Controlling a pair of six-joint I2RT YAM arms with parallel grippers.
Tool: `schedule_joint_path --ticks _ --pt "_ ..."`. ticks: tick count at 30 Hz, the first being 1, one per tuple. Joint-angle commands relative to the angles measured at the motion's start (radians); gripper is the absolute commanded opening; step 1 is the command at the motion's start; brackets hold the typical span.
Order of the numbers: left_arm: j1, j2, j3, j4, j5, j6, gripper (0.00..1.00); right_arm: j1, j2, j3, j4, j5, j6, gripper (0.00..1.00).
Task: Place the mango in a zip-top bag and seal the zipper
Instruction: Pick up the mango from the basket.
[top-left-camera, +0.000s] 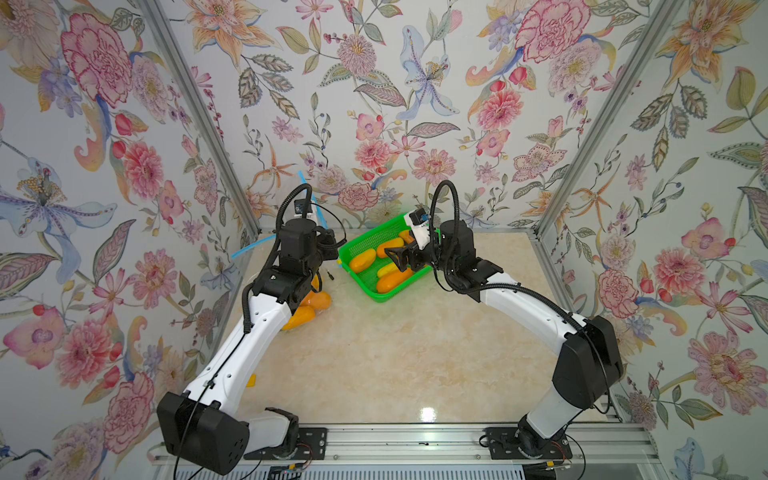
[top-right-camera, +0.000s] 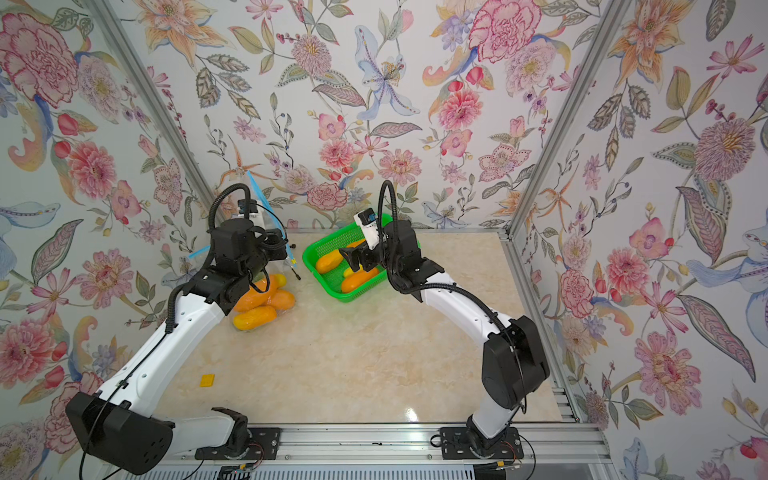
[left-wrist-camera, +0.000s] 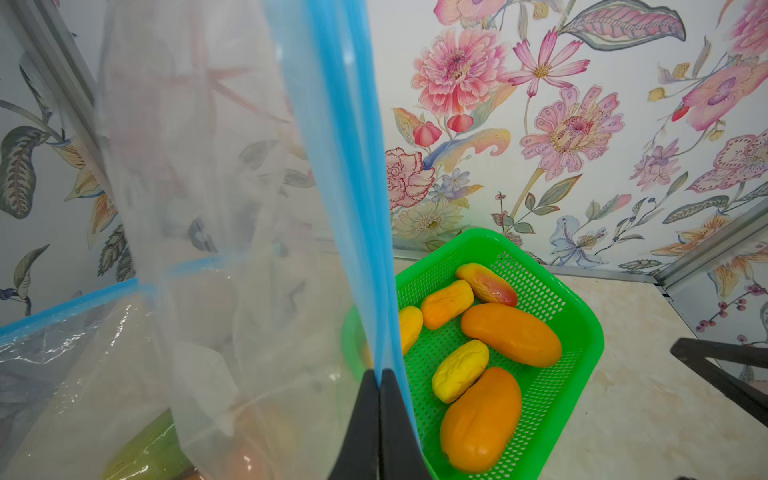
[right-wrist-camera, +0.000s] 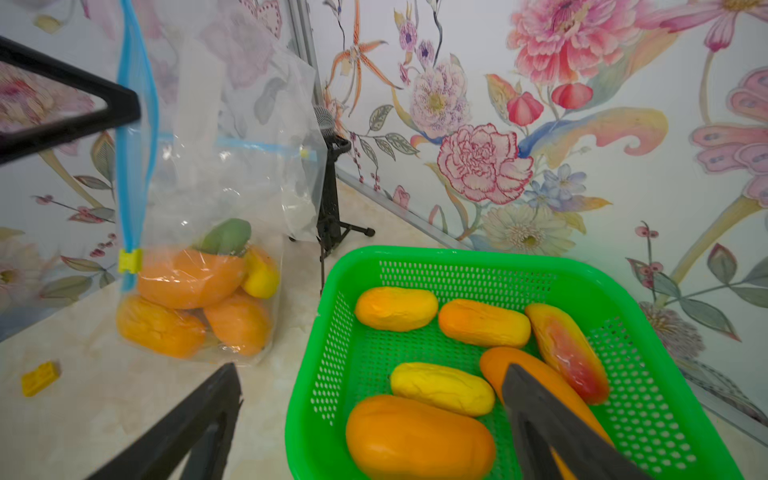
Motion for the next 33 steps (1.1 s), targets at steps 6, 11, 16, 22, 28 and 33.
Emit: schedule_joint_path --ticks 6,11,16,22,28,33 --pt "-0.011 -0.001 -0.08 0.12 0.193 0.05 0.0 -0.062 0.253 0.184 -0.259 -0.024 -0.484 0.99" --pt "-0.017 -0.022 -0.128 0.164 0.251 0.078 0.0 -0.082 0.37 0.32 -0.345 -0.136 -0.633 1.0" --pt "-0.018 -0.018 -0.135 0.171 0.36 0.108 0.0 -0.081 0.529 0.53 -0.54 -0.093 -0.737 1.0" --pt "-0.016 -0.027 -0.121 0.135 0.421 0.125 0.0 -0.077 0.625 0.645 -0.691 -0.119 -0.859 0.99" --pt "-0.018 -0.039 -0.085 0.085 0.502 0.12 0.0 -0.065 0.661 0.699 -0.831 -0.119 -0.959 0.99" --pt "-0.017 -0.061 -0.034 -0.038 0.41 0.103 0.0 -0.057 0.657 0.698 -0.876 -0.102 -0.992 0.99"
